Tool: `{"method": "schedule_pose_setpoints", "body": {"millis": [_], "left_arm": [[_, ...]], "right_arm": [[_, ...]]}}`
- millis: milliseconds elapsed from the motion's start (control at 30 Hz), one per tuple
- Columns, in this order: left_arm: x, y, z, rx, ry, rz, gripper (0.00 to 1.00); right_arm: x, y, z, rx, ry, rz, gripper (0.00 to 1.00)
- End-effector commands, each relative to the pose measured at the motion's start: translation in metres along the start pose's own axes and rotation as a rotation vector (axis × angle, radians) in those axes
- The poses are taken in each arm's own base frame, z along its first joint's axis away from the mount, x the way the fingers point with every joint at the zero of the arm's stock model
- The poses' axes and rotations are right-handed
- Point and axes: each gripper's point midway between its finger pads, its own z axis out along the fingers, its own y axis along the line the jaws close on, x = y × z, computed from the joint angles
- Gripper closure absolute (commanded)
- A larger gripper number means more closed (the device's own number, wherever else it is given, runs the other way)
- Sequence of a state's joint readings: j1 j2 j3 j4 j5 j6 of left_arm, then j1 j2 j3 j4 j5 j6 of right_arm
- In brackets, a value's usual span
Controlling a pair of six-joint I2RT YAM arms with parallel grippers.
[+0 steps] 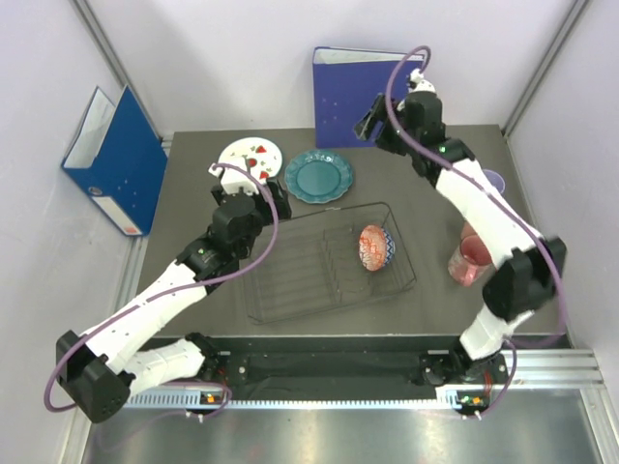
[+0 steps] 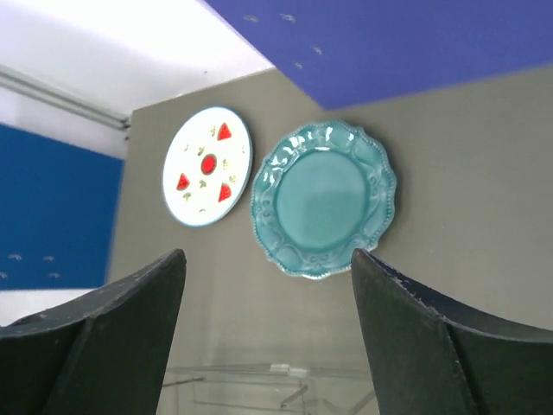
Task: Unload the mixed dishes from the dish rack
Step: Place the plate at the center of the board.
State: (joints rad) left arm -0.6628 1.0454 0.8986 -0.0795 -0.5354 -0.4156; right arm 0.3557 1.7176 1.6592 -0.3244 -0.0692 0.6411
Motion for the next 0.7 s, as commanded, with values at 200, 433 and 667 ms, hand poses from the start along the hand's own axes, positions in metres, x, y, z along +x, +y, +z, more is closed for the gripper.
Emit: {"method": "schedule_pose_setpoints", "body": {"millis": [200,433,667], "left_arm": [[0.010,0.013,-0.007,-0.057,0.000,-0.113,0.01],[-0.002,0.042,-0.026,-0.154,-0.084,-0.185,0.01],[0.008,0.041,-0.026,-0.145,-0.044,-0.190,0.01]], "right_arm": [[0.103,-0.044,-0.140,0.577,-0.003,-0.590,0.35],[0.129,-0.075,-0.188,0.753,0.018,-0.691,0.35],[0.160,-0.090,-0.175,0.753,0.098,-0.704,0.35]]}}
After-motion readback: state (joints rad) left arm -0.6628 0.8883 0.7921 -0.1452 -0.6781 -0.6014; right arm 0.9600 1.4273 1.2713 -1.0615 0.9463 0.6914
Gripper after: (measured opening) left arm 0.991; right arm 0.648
